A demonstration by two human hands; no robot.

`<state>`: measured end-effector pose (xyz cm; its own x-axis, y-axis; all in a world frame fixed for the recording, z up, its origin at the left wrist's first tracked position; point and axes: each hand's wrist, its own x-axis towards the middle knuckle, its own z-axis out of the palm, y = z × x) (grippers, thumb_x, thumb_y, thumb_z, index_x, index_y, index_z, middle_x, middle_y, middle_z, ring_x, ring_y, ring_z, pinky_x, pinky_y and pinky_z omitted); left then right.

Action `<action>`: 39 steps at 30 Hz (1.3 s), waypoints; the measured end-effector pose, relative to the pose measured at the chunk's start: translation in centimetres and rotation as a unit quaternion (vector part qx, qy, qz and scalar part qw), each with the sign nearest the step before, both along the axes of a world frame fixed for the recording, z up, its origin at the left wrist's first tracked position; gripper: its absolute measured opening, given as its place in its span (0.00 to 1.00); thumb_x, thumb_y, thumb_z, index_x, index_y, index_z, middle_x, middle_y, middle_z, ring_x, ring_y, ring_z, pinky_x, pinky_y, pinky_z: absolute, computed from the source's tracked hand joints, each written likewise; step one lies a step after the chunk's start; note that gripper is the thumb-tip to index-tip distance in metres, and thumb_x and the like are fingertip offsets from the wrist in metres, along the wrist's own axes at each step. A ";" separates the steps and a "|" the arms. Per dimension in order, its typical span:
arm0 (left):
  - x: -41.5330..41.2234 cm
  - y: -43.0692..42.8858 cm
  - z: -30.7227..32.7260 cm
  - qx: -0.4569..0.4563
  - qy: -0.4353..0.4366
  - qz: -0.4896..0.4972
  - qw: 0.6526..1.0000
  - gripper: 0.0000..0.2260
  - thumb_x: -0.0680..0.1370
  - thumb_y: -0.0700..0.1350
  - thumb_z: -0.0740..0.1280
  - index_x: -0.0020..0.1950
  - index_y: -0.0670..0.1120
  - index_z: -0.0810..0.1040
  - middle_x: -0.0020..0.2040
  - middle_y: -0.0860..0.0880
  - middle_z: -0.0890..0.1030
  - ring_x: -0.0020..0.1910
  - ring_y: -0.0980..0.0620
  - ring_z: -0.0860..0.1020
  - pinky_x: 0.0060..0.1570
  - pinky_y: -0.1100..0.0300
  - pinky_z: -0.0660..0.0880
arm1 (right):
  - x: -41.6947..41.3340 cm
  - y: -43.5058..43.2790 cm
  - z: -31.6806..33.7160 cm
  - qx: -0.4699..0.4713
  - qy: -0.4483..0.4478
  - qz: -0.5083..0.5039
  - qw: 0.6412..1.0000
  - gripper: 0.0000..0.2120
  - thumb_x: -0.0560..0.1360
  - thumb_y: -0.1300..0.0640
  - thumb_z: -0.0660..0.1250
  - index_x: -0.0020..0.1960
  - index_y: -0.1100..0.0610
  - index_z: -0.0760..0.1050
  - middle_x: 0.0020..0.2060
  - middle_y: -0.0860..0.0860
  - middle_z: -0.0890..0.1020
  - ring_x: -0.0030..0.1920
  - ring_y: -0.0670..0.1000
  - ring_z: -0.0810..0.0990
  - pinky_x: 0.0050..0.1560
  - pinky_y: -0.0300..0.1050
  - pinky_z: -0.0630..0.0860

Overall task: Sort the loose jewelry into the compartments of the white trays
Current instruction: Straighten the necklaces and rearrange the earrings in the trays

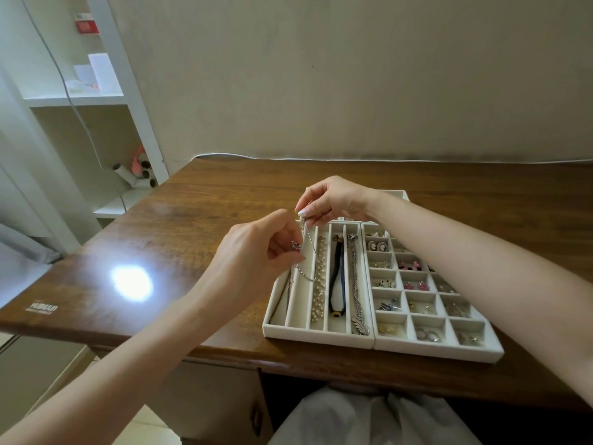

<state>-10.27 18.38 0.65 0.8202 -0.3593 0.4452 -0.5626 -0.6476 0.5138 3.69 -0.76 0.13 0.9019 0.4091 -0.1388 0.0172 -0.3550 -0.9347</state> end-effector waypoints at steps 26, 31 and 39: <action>-0.1 -0.6 -0.2 -0.033 -0.071 0.018 0.997 0.09 0.68 0.40 0.75 0.41 0.47 0.75 0.40 0.54 0.77 0.37 0.57 0.77 0.39 0.65 0.76 | 0.2 -0.2 -1.6 -0.089 -0.050 -0.021 0.995 0.10 0.71 0.69 0.70 0.52 0.70 0.78 0.38 0.57 0.81 0.33 0.48 0.81 0.32 0.35 0.77; -0.2 -0.4 -0.2 0.096 0.052 -0.032 0.994 0.14 0.70 0.41 0.73 0.36 0.55 0.69 0.40 0.56 0.76 0.38 0.59 0.77 0.42 0.67 0.77 | 0.4 0.0 -1.6 -0.092 -0.050 -0.027 0.994 0.07 0.72 0.70 0.69 0.50 0.68 0.78 0.37 0.57 0.81 0.33 0.49 0.81 0.32 0.35 0.77; -0.2 -0.8 -1.2 0.171 0.150 -0.052 0.972 0.07 0.71 0.42 0.73 0.44 0.47 0.76 0.45 0.53 0.78 0.43 0.55 0.79 0.44 0.59 0.78 | 0.5 -0.1 -1.7 -0.098 -0.056 -0.034 0.993 0.09 0.72 0.71 0.69 0.52 0.70 0.78 0.41 0.60 0.81 0.35 0.50 0.82 0.35 0.36 0.80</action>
<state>-10.46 17.62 -0.54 0.8457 -0.5327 0.0309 -0.4922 -0.7564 0.4307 4.16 -0.90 -1.53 0.9410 0.3212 -0.1070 0.0864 -0.5334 -0.8415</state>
